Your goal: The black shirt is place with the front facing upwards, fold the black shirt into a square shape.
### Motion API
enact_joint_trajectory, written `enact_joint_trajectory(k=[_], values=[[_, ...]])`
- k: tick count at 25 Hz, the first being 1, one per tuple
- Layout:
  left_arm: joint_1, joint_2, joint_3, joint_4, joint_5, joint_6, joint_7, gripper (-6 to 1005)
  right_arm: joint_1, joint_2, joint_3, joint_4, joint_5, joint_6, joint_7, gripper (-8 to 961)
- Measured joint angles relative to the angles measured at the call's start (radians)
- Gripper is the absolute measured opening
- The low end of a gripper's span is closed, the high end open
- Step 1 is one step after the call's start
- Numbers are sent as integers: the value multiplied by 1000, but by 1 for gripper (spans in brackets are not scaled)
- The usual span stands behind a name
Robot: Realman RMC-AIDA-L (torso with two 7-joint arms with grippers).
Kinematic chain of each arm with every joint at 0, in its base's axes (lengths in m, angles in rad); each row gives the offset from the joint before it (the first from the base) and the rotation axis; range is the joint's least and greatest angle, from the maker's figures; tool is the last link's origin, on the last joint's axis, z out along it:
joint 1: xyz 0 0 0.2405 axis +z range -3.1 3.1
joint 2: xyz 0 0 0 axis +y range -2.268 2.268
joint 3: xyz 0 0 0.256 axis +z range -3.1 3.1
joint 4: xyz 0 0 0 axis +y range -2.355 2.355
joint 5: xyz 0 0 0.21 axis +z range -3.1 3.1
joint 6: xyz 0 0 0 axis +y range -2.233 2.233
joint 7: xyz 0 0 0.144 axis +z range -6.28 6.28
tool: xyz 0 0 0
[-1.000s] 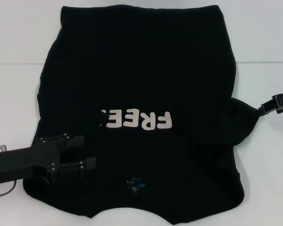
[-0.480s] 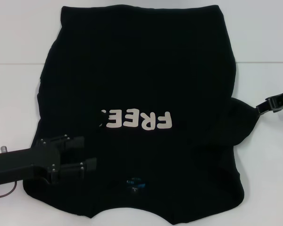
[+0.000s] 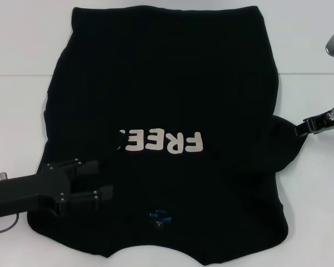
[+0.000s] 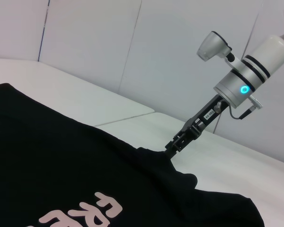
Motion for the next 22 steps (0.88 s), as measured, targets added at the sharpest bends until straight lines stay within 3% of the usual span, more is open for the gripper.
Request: enact_joint_trajectory(k=[16,22], values=[[-5,1,2,0,0,-10,0,805,-2,7,-49,16,-3,44,-1,358],[-7,1,1,0,0,-14,1,805,0,8,-50,16,-3,45,0,117]])
